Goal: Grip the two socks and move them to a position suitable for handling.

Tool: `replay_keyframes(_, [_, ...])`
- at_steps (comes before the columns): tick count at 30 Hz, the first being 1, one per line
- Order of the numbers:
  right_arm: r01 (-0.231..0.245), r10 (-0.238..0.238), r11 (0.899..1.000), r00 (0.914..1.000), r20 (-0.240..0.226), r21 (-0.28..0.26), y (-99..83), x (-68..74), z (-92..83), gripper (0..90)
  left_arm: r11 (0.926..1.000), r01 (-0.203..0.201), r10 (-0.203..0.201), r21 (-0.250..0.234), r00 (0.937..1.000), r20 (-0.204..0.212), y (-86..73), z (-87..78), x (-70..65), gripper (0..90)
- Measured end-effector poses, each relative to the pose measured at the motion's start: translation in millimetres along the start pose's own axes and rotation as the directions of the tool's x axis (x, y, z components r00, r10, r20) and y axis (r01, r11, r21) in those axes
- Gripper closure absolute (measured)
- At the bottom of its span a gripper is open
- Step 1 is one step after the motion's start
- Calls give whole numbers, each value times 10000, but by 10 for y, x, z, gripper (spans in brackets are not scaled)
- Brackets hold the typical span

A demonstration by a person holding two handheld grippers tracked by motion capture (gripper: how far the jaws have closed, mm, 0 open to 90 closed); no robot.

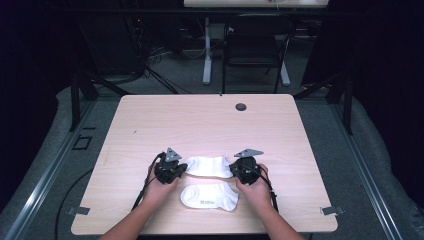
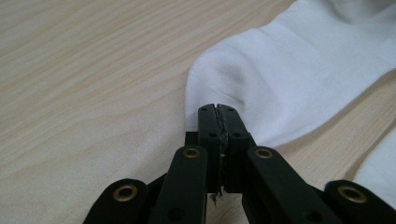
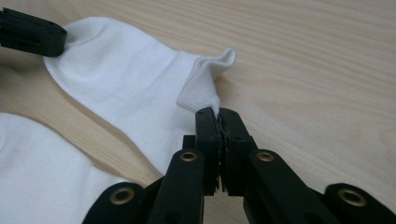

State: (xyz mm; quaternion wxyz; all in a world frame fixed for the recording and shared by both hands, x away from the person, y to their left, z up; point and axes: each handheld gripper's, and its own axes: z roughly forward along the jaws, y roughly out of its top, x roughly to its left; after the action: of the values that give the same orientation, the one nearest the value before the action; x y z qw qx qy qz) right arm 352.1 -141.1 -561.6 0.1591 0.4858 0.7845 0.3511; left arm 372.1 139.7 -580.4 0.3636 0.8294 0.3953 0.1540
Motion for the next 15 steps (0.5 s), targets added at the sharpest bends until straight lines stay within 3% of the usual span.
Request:
replay_keyframes(6, [-159, 160, 9995, 9999, -23, 276, -61, -39, 56, 846, 10000, -80, 80, -24, 10000, -29, -12, -9, -10, 891])
replay_keyframes(10, [-307, 307, 9995, 9995, -21, -116, -18, -59, -5, 784, 10000, -2, 2, -35, 10000, -21, -16, -9, -10, 891])
replay_keyframes(15, [-194, 182, 9979, 9996, -198, -623, 70, -8, -107, 806, 10000, 3, -3, -33, 10000, -23, -15, -9, -11, 891])
